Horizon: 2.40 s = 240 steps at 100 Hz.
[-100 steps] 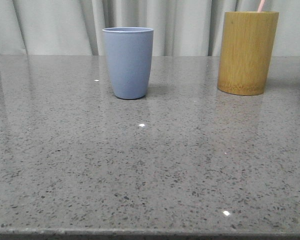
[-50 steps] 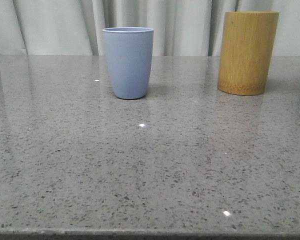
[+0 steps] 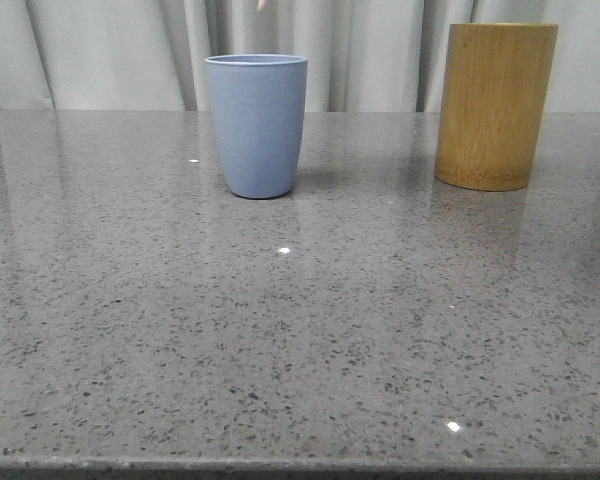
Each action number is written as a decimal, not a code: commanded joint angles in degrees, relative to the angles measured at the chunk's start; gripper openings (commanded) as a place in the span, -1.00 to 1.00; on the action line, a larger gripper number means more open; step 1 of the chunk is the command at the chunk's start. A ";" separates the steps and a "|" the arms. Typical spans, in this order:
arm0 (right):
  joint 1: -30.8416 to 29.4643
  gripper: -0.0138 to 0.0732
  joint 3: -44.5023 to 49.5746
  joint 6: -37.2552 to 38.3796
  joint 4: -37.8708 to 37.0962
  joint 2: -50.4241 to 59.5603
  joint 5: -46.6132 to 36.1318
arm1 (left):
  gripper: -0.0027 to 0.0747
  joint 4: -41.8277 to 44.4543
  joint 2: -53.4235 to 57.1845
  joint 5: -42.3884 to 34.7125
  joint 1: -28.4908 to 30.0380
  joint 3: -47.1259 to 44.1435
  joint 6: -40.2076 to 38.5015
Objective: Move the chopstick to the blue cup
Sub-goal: 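Carry the chopstick with the right gripper over the blue cup and lower it, then open the right gripper to release the chopstick into the blue cup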
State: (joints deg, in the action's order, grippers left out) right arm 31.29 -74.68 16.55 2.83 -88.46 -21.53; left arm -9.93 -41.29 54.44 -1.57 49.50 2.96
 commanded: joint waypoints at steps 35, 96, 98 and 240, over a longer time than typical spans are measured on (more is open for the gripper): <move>0.32 -0.83 -2.04 0.07 -0.69 -4.17 -3.96 | 0.23 -0.62 0.19 -3.30 0.16 1.34 -0.37; -0.02 0.24 -2.04 0.39 -0.69 -0.57 1.65 | 0.23 -0.62 0.19 -3.41 0.16 1.34 -0.37; -0.19 0.24 -2.04 0.34 -0.69 -0.11 2.50 | 0.23 -0.62 0.19 -3.41 0.16 1.34 -0.37; -21.55 0.24 33.68 -9.78 -6.76 61.21 57.16 | 0.23 -0.62 0.19 -3.41 0.16 1.34 -0.37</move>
State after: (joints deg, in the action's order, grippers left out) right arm 10.08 -39.97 7.35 -3.05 -27.28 39.85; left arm -9.93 -41.29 54.44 -1.57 49.50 2.96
